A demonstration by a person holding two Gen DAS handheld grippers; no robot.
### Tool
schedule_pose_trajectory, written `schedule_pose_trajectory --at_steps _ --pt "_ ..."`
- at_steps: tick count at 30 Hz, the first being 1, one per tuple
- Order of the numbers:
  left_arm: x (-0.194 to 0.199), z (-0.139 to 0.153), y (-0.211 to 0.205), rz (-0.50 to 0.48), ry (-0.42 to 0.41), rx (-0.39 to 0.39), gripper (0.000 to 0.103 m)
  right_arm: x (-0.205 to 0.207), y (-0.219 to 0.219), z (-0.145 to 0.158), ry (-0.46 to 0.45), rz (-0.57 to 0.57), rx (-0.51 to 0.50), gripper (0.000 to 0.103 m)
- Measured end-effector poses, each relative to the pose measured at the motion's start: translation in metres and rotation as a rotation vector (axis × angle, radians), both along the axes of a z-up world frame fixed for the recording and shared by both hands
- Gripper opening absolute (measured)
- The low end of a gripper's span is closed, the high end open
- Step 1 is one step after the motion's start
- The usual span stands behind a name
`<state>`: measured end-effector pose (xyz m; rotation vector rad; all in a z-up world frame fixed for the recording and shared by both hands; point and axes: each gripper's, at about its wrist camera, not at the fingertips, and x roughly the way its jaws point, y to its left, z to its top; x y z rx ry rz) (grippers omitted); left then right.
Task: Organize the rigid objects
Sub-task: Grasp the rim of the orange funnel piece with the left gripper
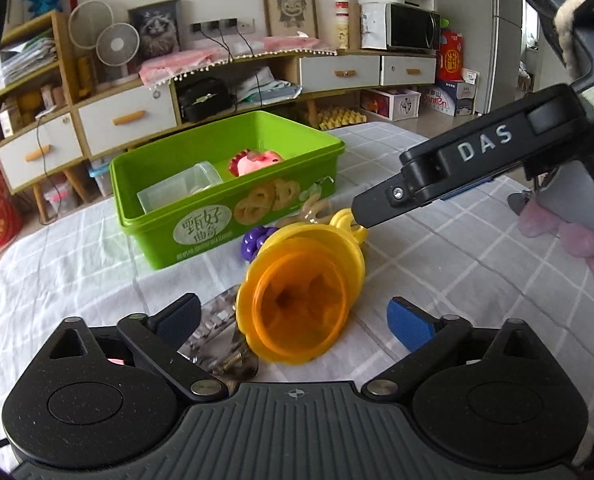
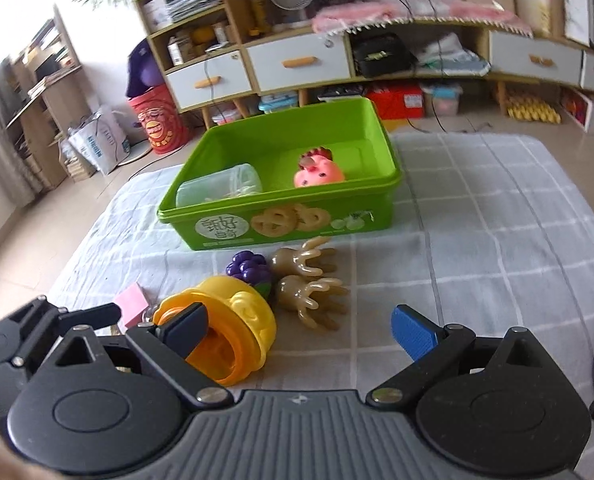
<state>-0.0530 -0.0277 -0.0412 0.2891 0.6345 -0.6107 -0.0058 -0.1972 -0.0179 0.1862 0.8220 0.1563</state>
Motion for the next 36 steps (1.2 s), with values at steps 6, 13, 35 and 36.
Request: schedule_pose_trajectory --at_steps 6,13,35,36 --pt "0.017 -0.004 0.004 0.064 0.045 -0.034 0.073 0.003 -0.006 -0.002 0.025 -0.021 0.015 0.087" --pt "0.034 -0.015 0.013 0.156 0.141 -0.051 0.051 0.005 -0.004 -0.010 0.058 -0.018 0.021 0.086" --pt "0.039 -0.003 0.036 0.166 0.259 -0.149 0.030 0.013 -0.004 -0.017 0.090 -0.030 0.077 0.083" --pt "0.039 -0.001 0.039 0.172 0.269 -0.162 0.030 0.013 -0.004 -0.018 0.092 -0.032 0.080 0.083"
